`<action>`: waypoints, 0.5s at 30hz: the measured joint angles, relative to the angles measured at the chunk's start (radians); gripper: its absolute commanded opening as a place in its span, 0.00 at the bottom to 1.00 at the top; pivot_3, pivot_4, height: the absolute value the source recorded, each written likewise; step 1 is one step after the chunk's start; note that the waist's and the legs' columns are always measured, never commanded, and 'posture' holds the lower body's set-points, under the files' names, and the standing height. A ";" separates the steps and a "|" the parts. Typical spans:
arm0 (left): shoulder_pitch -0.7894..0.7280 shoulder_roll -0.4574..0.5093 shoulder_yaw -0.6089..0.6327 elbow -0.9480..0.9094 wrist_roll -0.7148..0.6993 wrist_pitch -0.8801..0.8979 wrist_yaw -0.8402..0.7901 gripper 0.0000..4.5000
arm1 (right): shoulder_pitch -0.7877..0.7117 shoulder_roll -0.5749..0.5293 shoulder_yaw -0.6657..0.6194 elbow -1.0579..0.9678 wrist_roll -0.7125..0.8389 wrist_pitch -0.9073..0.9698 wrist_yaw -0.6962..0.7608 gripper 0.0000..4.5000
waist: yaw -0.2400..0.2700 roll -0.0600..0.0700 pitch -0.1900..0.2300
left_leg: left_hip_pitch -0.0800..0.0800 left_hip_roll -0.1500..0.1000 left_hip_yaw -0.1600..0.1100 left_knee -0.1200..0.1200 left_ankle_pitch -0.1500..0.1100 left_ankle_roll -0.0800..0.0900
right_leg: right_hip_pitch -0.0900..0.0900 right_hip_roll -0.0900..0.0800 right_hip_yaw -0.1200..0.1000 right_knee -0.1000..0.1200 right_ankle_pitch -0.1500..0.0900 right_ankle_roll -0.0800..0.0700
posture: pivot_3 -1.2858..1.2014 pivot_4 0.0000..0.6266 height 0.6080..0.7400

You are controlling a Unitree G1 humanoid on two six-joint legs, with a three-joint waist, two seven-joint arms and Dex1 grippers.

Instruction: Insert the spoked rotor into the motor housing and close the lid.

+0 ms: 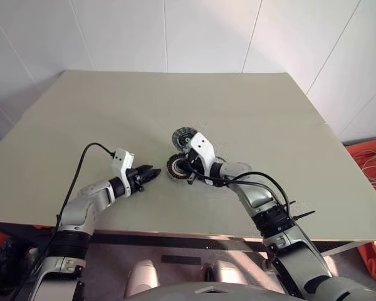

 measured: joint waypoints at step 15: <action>0.004 -0.015 -0.001 -0.003 0.004 0.000 0.001 0.51 | -0.040 -0.024 -0.038 -0.089 0.023 0.022 0.005 0.01 | 0.002 0.000 0.000 | 0.000 0.000 0.000 0.000 0.000 0.000 | -0.001 0.000 0.000 0.000 0.000 0.000 | 0.52 0.00 1.00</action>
